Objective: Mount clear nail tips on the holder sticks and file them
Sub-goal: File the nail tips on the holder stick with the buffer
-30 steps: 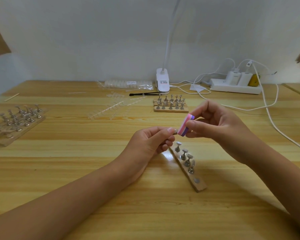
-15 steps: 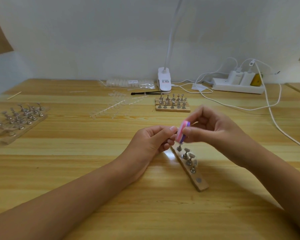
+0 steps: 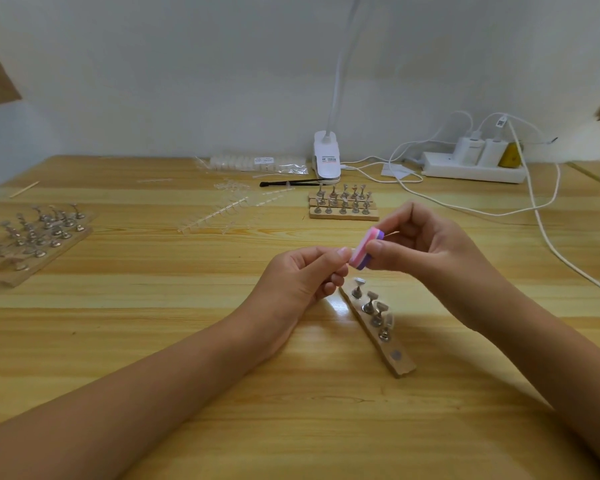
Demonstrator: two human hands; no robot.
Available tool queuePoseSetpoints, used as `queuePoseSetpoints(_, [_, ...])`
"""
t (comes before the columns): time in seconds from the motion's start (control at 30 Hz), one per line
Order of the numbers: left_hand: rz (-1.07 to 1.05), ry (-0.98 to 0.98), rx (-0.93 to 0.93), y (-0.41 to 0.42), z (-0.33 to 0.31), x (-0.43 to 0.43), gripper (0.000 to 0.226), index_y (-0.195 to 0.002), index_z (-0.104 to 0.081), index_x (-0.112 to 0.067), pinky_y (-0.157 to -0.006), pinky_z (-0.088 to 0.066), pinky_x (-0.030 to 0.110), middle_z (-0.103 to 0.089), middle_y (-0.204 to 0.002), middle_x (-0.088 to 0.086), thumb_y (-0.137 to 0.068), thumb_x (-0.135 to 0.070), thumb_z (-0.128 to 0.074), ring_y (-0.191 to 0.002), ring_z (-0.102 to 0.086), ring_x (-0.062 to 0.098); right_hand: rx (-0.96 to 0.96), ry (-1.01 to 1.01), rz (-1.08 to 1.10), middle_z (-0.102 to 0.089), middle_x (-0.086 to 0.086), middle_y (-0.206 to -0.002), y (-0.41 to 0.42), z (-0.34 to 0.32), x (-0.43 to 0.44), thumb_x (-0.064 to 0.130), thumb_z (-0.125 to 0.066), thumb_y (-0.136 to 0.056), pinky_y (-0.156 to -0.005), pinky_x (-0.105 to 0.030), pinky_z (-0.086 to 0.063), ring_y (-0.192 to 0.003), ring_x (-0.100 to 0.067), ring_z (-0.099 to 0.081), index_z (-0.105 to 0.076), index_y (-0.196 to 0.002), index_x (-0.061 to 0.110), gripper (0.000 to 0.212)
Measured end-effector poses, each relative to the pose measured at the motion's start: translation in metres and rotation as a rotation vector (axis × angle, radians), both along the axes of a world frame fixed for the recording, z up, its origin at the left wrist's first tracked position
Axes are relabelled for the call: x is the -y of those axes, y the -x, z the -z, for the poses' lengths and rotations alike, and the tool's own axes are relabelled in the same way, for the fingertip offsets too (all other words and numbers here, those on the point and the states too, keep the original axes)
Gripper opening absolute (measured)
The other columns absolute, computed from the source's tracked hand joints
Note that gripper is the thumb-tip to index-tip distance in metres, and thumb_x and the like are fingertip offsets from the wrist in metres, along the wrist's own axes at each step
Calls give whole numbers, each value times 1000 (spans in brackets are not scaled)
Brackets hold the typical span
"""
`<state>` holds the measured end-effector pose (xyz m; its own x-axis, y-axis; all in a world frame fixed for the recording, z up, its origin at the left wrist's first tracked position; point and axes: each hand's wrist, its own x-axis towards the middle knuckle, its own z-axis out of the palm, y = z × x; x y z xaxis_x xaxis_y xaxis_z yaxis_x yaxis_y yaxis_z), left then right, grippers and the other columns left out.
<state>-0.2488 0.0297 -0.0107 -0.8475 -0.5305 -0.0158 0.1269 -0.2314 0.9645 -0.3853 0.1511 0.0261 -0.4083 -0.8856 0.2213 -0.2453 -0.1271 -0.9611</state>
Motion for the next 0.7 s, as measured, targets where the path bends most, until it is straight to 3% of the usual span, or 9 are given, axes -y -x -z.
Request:
queuePoseSetpoints(0.4, [15, 73, -2, -1, 2, 0, 28, -86, -80, -24, -69, -49, 14, -66, -74, -8, -69, -45, -78, -69, -57, 3, -75, -152, -127, -73, -7, -97, 9, -9, -5, 24, -69, -79, -73, -21, -56, -89, -18, -72, -69, -108, 11, 32])
queuePoseSetpoints(0.53, [33, 145, 39, -1, 3, -1, 14, -82, -79, -27, -69, -49, 15, -67, -73, -10, -77, -40, -75, -68, -59, 2, -75, -87, -80, -75, -2, -94, 9, -8, -5, 20, -68, -81, -72, -18, -55, -87, -14, -72, -69, -108, 11, 28])
queuePoseSetpoints(0.7, [10, 141, 29, -1, 4, -1, 28, -89, -77, -19, -67, -48, 14, -67, -72, -10, -73, -42, -73, -68, -59, 2, -111, -151, -145, -75, -5, -95, 12, -11, -8, 25, -69, -78, -72, -18, -54, -86, -16, -72, -72, -107, 12, 32])
